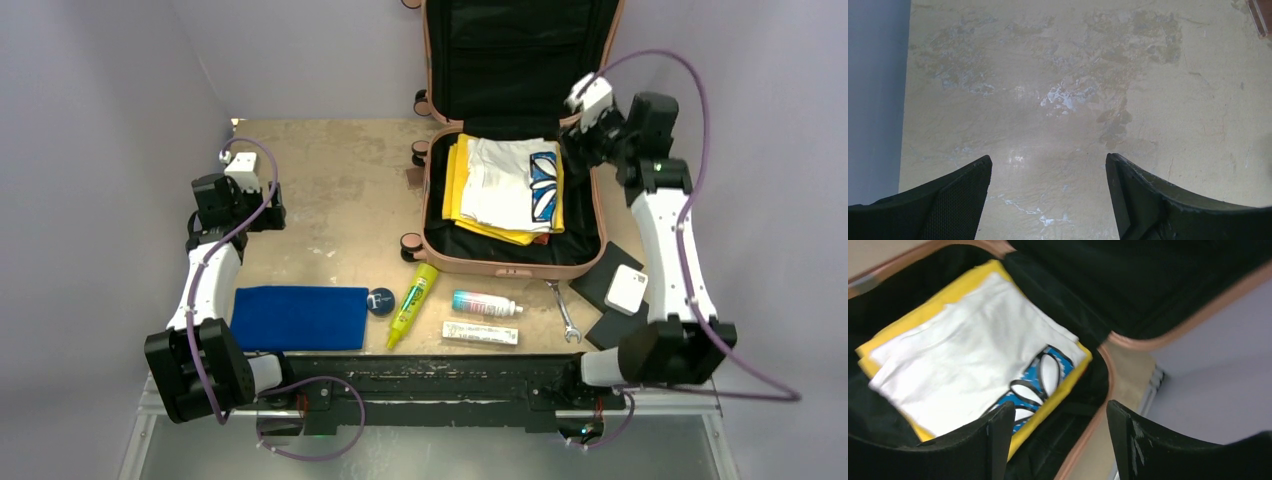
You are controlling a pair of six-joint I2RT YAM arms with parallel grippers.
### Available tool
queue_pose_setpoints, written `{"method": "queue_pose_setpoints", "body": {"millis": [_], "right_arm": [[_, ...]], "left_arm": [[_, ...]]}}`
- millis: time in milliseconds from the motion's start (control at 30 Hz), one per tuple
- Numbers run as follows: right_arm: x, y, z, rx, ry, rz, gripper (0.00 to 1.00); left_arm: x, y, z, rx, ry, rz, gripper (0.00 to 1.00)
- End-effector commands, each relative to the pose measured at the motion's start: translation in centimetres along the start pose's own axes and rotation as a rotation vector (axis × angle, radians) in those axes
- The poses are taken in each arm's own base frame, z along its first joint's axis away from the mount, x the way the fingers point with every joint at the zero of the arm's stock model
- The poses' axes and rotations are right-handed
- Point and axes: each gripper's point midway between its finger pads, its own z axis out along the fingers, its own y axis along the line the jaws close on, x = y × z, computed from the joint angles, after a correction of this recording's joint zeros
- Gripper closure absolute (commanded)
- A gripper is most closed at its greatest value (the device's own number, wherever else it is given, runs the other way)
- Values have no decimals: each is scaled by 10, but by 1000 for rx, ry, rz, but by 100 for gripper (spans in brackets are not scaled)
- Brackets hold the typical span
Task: Pack the luggage
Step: Place the clothes in the luggage.
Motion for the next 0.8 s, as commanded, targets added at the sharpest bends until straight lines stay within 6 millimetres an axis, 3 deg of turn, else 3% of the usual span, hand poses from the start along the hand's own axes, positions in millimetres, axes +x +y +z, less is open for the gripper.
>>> {"method": "queue_pose_setpoints", "body": {"millis": [0, 100, 200, 400, 533, 767], "right_arm": [[-16, 76, -2, -232, -273, -351, 30], [-15, 124, 0, -258, -344, -496, 28], [-4, 166, 9, -394, -379, -566, 28], [11, 213, 25, -498, -410, -626, 29], [30, 233, 39, -526, -371, -648, 30], [48, 242, 57, -517, -332, -643, 32]], "left_arm": [[-18, -2, -6, 21, -62, 2, 17], [-16, -4, -6, 27, -58, 2, 17], [-14, -5, -5, 35, -55, 1, 17], [-12, -6, -5, 42, -51, 5, 16], [-9, -6, -4, 43, -47, 5, 16], [-7, -7, -2, 49, -44, 4, 16]]}}
